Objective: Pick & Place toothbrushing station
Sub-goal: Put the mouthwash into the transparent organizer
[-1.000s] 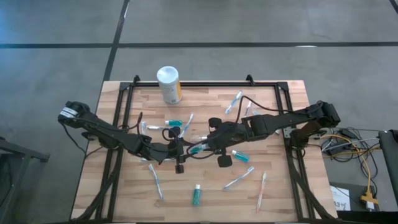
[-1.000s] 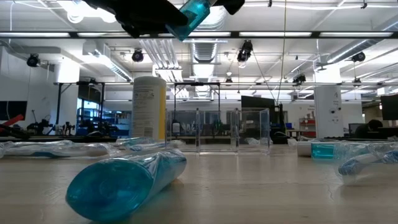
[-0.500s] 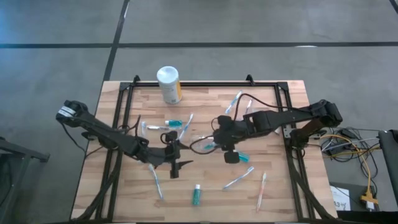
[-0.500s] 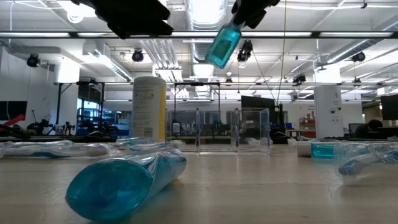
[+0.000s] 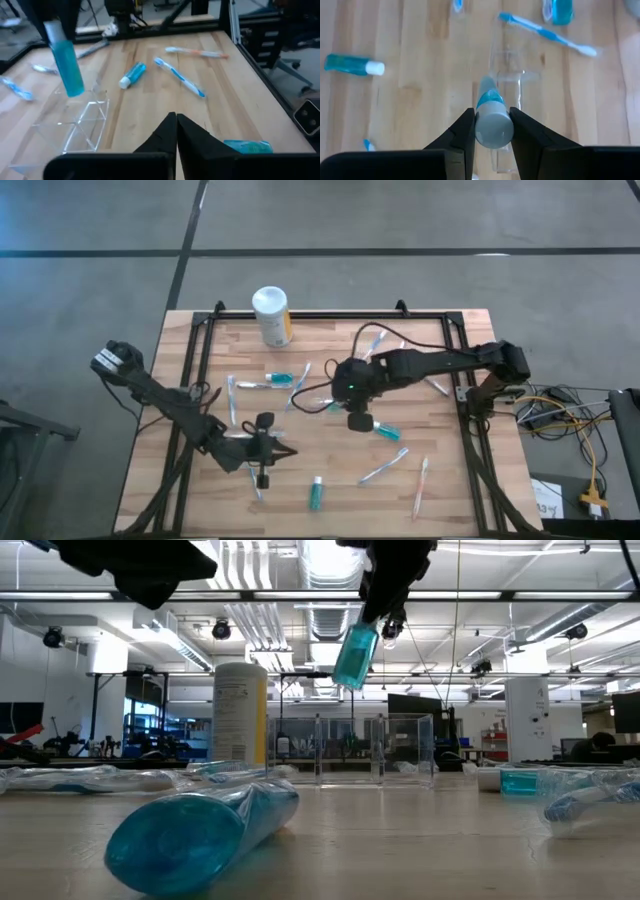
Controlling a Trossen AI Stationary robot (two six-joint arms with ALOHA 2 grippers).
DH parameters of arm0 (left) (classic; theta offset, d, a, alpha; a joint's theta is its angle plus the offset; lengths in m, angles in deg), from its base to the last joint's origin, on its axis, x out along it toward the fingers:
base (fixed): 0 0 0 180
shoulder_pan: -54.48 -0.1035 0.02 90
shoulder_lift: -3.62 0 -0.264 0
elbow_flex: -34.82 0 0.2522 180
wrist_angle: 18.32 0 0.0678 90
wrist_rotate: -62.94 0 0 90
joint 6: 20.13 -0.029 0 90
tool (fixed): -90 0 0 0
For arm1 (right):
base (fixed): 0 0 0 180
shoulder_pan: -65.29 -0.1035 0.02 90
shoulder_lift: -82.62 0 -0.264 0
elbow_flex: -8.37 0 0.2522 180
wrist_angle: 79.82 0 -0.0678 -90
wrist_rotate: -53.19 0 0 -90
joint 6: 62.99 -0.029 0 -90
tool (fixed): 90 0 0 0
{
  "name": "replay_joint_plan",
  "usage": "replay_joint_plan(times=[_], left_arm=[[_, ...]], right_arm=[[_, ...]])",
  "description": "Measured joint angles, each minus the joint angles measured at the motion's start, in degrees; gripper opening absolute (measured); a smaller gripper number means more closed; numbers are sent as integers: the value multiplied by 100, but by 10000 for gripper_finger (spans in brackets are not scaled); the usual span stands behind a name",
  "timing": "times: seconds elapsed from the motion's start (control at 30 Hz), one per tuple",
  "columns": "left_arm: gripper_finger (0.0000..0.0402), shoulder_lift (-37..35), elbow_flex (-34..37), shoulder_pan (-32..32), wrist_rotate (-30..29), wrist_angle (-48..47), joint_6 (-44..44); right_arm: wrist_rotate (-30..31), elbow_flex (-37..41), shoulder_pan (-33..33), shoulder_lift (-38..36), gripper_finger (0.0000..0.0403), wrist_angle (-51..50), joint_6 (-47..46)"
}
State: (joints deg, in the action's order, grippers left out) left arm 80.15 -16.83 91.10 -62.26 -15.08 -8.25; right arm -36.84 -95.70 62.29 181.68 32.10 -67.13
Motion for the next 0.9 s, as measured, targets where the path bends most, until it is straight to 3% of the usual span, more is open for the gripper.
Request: replay_joint_plan(times=[0.27, 0.6, 0.9], left_arm=[[32, -2, 162, 114, -114, 166, 40], [28, -2, 162, 239, -42, 147, 69], [28, -2, 162, 346, -43, 140, 90]], right_arm=[[2, -610, 323, 708, 86, -271, 14], [2, -1807, 476, 1896, 86, -1434, 146], [2, -2368, 505, 2634, 86, -1574, 401]])
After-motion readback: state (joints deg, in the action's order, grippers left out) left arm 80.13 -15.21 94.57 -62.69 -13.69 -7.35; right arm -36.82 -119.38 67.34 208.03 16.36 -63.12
